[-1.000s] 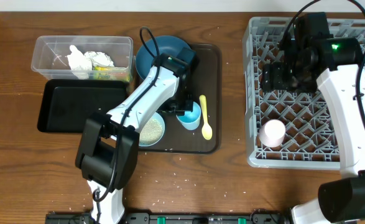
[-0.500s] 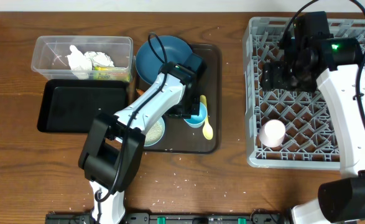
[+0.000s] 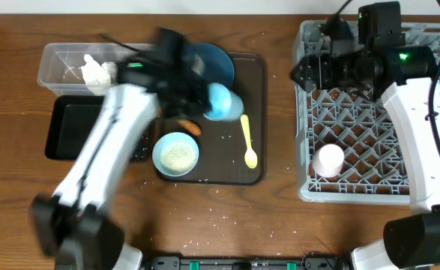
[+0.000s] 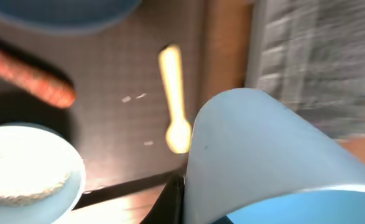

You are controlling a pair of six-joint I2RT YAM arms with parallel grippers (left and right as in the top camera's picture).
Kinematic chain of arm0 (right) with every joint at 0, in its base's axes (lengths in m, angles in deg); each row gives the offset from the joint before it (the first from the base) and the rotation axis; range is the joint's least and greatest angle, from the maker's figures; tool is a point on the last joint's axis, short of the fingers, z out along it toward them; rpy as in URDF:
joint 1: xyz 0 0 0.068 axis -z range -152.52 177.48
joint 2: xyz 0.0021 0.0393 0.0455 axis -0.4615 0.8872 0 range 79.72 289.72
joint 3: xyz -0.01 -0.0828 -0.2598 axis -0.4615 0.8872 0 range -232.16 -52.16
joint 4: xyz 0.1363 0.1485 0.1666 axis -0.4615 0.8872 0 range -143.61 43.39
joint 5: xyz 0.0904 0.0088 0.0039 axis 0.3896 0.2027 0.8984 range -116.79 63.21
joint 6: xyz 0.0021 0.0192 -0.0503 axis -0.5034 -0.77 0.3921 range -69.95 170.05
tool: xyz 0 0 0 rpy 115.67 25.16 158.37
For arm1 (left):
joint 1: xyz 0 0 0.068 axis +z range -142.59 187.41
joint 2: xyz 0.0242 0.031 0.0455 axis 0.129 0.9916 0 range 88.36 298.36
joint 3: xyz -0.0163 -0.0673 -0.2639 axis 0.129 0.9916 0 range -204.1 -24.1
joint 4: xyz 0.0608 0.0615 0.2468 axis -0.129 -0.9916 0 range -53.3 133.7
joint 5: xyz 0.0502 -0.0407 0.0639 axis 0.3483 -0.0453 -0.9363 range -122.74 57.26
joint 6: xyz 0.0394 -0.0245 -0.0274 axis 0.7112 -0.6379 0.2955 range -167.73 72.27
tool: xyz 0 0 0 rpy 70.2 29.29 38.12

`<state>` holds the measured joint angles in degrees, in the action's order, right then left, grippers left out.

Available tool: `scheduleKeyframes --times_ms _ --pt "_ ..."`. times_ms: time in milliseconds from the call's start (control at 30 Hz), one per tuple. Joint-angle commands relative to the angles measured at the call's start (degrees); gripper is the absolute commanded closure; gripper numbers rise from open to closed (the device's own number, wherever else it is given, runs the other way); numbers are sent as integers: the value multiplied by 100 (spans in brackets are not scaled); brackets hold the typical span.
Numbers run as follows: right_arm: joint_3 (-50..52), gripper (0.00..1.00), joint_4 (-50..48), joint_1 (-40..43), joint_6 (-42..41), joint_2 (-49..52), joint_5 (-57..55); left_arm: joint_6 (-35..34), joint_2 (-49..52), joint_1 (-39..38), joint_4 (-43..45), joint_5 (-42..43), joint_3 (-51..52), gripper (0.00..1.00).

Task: Sort waste into correct bins and load items into the dishwasher rack
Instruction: 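Pass the light-blue cup from the left gripper to the right gripper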

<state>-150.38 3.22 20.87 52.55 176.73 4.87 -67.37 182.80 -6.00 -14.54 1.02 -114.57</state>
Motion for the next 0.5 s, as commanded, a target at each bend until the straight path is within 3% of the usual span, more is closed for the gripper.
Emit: scheduleKeyframes --times_ms 0,167,367,467 --pt "20 15 -258 -55 1226 -35 2406 361 -354 483 9 1631 -79 94" --pt "66 14 -702 -61 2227 -33 4371 780 -457 1032 74 3388 -72 94" --pt "66 13 -892 -131 2938 -33 5506 975 -455 1108 417 4553 -61 94" --pt "66 13 -1021 -254 2938 -33 5560 975 -455 1108 520 4771 -61 94"
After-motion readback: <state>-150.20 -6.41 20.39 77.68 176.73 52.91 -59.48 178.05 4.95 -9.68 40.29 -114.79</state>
